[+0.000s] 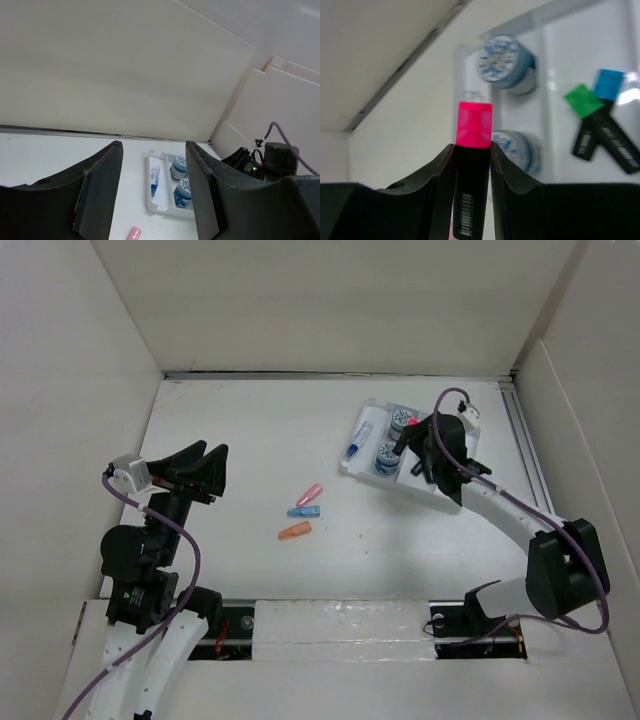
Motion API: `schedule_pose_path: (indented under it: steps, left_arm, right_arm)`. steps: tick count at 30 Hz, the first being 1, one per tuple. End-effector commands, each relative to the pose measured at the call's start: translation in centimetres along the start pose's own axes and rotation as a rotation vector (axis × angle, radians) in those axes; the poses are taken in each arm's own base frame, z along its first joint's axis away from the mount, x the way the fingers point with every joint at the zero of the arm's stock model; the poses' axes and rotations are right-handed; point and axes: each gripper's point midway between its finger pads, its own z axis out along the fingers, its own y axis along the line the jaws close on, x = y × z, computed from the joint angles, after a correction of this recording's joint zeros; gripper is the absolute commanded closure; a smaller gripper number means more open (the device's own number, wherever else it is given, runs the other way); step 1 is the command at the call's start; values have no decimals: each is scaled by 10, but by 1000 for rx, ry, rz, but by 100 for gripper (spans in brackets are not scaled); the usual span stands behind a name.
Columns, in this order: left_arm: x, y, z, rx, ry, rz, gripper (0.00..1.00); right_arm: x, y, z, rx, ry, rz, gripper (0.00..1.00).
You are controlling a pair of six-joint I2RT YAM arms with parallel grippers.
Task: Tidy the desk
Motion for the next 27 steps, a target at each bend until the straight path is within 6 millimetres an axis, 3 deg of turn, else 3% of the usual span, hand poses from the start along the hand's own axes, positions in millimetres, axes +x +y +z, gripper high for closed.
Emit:
schedule_pose_path:
  steps: [1,5,8,9,11,12,13,14,16,17,19,21,22,23,24,25,27]
  left_arm:
    - [-9,-8,4,38,-31,-9,52]
    - [-7,-6,6,28,-27,-8,52]
    - [-7,-7,5,33,-25,-6,52]
    - [-5,-6,6,32,-22,-6,52]
    - [-4,-6,7,31,-16,-10,52]
    - [-3,-5,8,29,-11,-8,52]
    - [-3,-6,8,33,-13,-8,52]
    - [-4,-7,7,34,-14,-8,52]
    - [-4,-5,8,27,-17,-7,52]
    - [-2,-5,8,25,-11,-7,52]
    - [-4,-6,8,31,-14,-7,52]
    - [-5,-6,7,31,-19,-5,52]
    - [-5,-5,7,25,-22,-2,52]
    - [-6,-5,7,25,-22,-4,52]
    - [-4,-5,7,24,-15,-5,52]
    - [-4,-6,8,29,-13,-5,52]
    - [-3,-6,7,34,-12,-5,52]
  right_arm:
    - [8,-48,14,83,50,42,86]
    - [-8,-90,26,176,31,74,86]
    - [-12,-105,27,218,12,81,73]
    - [-14,-106,27,216,15,87,62]
    - [-15,-107,27,219,9,87,51]
    - [-16,-106,27,216,5,86,39]
    - [-18,-105,26,216,1,83,35]
    - [-14,-87,22,175,12,67,23]
    - [-15,-76,16,144,6,63,23]
    - [-11,-66,13,117,14,48,24]
    - [17,-29,2,10,74,-7,34]
    - [45,-5,-7,-54,127,-71,70]
    - [76,14,-19,-98,195,-118,94]
    - [99,16,-19,-97,243,-161,100]
    - [112,32,-23,-126,272,-184,100]
    - [141,43,-33,-153,334,-227,100]
    - [171,52,-30,-152,382,-281,100]
